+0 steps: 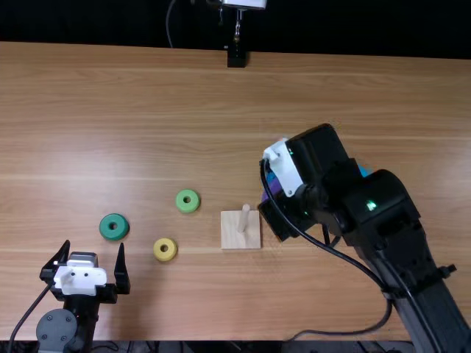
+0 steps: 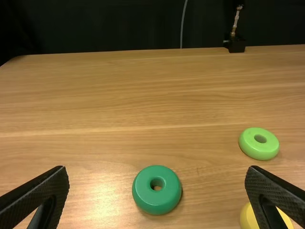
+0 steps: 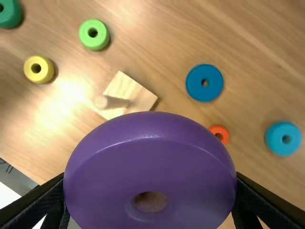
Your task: Build the Hanoi tower: stack the rings onto the peg from bottom to top in this color order: purple, dark blue, light blue, dark green, light green, yellow, orange.
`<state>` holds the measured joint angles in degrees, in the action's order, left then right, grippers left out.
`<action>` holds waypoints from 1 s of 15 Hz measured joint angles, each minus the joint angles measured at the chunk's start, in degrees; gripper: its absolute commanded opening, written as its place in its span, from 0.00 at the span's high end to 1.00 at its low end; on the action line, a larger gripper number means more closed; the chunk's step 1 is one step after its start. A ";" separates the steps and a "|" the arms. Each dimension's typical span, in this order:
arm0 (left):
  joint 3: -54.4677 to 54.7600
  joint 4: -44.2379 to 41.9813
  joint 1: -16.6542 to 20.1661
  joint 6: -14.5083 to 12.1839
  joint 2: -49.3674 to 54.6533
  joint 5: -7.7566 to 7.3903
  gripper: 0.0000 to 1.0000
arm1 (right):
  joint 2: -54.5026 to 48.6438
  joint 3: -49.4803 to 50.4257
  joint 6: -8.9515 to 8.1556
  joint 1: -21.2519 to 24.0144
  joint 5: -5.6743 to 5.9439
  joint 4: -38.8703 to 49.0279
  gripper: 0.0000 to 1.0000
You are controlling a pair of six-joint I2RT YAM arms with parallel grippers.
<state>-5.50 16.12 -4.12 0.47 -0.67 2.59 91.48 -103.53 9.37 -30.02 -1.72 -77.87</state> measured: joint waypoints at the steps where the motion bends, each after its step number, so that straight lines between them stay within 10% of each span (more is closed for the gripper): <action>1: 0.00 -0.04 0.00 -0.04 0.00 -0.02 0.00 | 1.46 -0.48 0.02 -0.37 0.00 0.09 1.00; 15: 0.00 0.02 0.00 -0.02 0.00 -0.02 0.00 | 9.07 -2.34 0.17 -4.87 -0.17 0.74 1.00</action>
<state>-5.50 16.14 -4.12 0.45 -0.67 2.57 100.55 -105.86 9.54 -34.89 -1.89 -77.12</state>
